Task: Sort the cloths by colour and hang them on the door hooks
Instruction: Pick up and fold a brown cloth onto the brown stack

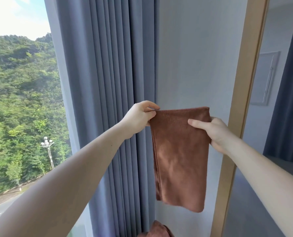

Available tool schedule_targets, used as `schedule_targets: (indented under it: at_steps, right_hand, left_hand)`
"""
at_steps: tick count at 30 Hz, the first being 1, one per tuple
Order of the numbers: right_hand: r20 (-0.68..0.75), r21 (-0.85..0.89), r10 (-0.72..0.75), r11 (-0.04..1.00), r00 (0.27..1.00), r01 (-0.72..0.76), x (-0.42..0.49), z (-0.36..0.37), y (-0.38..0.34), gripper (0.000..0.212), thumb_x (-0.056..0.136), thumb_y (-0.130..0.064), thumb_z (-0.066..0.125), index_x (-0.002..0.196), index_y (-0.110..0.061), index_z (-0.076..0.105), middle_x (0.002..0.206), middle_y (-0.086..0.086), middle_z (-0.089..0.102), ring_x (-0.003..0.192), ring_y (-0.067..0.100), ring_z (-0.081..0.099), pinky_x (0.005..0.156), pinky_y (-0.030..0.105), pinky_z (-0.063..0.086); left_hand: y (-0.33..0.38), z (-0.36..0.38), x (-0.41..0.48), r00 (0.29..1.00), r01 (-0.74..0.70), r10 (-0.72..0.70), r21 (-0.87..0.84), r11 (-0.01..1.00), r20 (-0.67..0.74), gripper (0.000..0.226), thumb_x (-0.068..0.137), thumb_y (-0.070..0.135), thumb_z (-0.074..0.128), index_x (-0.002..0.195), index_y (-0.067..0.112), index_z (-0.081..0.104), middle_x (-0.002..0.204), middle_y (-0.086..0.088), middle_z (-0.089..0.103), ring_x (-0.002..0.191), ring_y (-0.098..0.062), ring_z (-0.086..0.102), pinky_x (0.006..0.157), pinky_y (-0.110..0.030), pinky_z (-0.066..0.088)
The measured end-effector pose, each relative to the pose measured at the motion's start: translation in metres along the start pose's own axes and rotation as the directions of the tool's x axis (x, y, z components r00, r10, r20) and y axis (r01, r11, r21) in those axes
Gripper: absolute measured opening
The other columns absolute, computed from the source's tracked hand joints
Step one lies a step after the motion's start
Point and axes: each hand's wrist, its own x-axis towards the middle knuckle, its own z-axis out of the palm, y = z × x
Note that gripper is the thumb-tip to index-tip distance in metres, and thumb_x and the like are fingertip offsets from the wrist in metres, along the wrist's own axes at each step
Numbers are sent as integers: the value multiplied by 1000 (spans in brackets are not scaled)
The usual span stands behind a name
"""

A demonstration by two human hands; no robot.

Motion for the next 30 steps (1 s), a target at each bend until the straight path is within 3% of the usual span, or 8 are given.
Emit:
schedule_targets:
  at_steps: [4,8,11,13,15,20,24,30]
  right_hand:
    - [-48,23,-62,998,997,64,0,6,-2,21,86,-20,80,101,-7,74,97,10,80,91,25,77,85,37,58]
    - [-22,-34,-67,997,998,66,-4,15,-4,20,86,-21,81,96,-5,75,93,10,80,88,26,78,84,38,60]
    - [0,-63,-64,996,998,64,-9,20,-8,21,86,-20,81,97,-4,76,93,11,80,87,26,78,83,38,61]
    - [27,-84,-72,994,997,74,-12,24,-9,19,86,-20,81,99,-7,77,94,8,80,88,23,78,81,35,61]
    - [55,-105,-80,991,995,86,-14,26,-11,15,86,-20,81,99,-13,78,94,3,80,88,18,78,80,29,60]
    - [61,-144,-108,983,992,115,-14,22,-15,13,84,-19,83,96,-21,77,93,-6,80,90,8,76,83,23,57]
    - [21,-157,-104,982,994,106,-9,11,-19,17,82,-21,85,97,-19,78,92,-5,80,88,9,76,86,27,57]
    - [4,-124,-135,983,991,134,-11,-6,-33,13,86,-26,81,97,-21,76,91,-5,80,85,10,77,79,25,58]
  left_hand:
    - [6,-9,-1,999,27,-31,93,995,43,28,104,3,50,124,12,67,111,-11,74,96,-26,75,88,-34,62]
    - [13,-23,-2,953,138,-174,156,978,247,30,101,4,48,122,14,67,101,-13,78,92,-26,77,89,-40,62]
    - [21,-21,-1,949,130,-190,236,963,251,24,100,34,60,119,24,69,109,-2,76,94,-15,75,90,-35,61]
    - [30,-12,-1,947,84,-182,342,936,265,40,94,58,61,123,32,66,115,10,71,101,-8,70,94,-31,58]
    - [40,4,0,944,19,-150,403,915,294,51,89,68,61,128,36,63,121,16,66,110,-7,64,99,-30,51]
    - [62,46,8,963,-190,74,465,864,257,39,91,60,63,112,27,70,103,7,71,94,-13,67,87,-36,56]
    - [70,55,20,954,-243,138,413,878,267,19,91,49,70,94,30,70,89,9,70,81,-11,66,74,-28,53]
    - [83,68,31,942,-321,254,373,870,218,18,99,38,62,110,24,69,97,6,68,90,-16,63,79,-26,48]
